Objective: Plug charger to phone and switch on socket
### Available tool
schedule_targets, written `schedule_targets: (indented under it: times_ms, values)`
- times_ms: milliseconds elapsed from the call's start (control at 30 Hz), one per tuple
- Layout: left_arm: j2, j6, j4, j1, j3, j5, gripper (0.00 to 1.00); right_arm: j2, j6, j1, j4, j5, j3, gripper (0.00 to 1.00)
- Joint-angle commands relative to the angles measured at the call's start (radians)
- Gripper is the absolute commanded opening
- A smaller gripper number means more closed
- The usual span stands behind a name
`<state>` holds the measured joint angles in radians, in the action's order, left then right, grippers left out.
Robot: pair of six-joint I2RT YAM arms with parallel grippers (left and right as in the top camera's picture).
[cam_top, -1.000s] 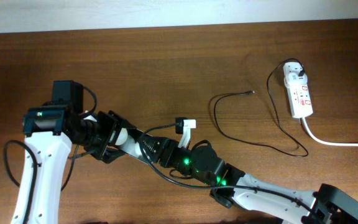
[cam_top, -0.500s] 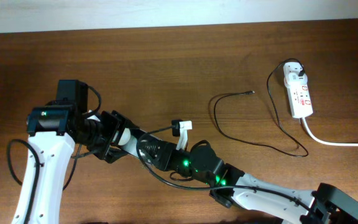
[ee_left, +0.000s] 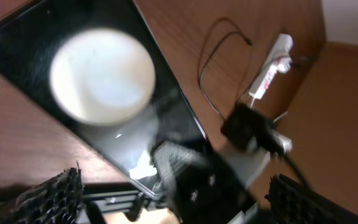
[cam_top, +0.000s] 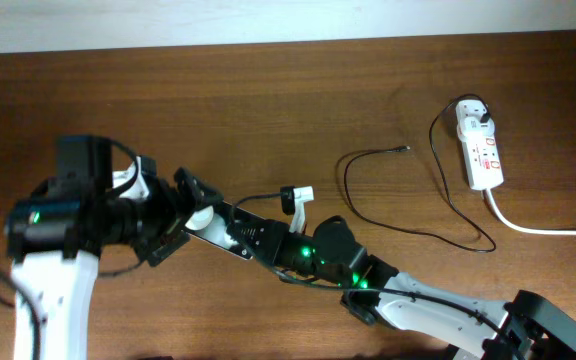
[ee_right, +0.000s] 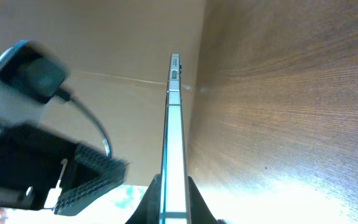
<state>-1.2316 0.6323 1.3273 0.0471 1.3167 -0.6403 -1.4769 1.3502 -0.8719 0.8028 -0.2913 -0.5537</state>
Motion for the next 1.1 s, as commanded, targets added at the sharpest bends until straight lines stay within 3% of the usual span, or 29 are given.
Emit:
schedule_targets:
  times_ms: [0,133,167,267,367,467,567,700,800,1067]
  values:
    - [0.182,-0.108,0.071,0.004,0.022,0.192,0.99,0.002,0.08,0.048,0.016,-0.11,-0.024,0.04]
    - [0.375,-0.107,0.214,0.004,0.022,0.548,0.99,0.002,0.08,0.085,0.013,-0.181,-0.024,0.04]
    - [0.4,-0.107,0.239,0.004,0.022,0.574,0.99,0.002,0.081,0.089,0.013,-0.196,-0.024,0.04]
    - [0.428,-0.106,0.184,0.004,0.014,0.537,0.99,0.002,0.081,0.089,0.012,-0.222,-0.024,0.04]
    - [0.428,-0.076,0.04,0.004,-0.048,0.388,0.99,0.002,0.129,0.09,0.004,-0.233,-0.024,0.04]
    - [0.427,0.073,-0.054,0.004,-0.176,0.305,0.99,0.002,0.13,0.123,-0.003,-0.283,-0.024,0.04]
    - [0.417,0.186,-0.229,0.004,-0.336,0.132,0.99,0.002,0.134,0.166,-0.007,-0.336,-0.024,0.04]
    - [0.343,0.393,-0.344,0.003,-0.449,0.036,0.99,0.002,0.156,0.174,-0.061,-0.348,-0.024,0.04]
    - [0.278,0.393,-0.415,0.003,-0.448,0.003,0.99,0.002,0.217,0.174,-0.18,-0.332,-0.024,0.04]
    - [0.154,0.428,-0.434,-0.058,-0.448,0.0,0.99,0.002,0.412,0.172,-0.159,-0.257,-0.024,0.04]
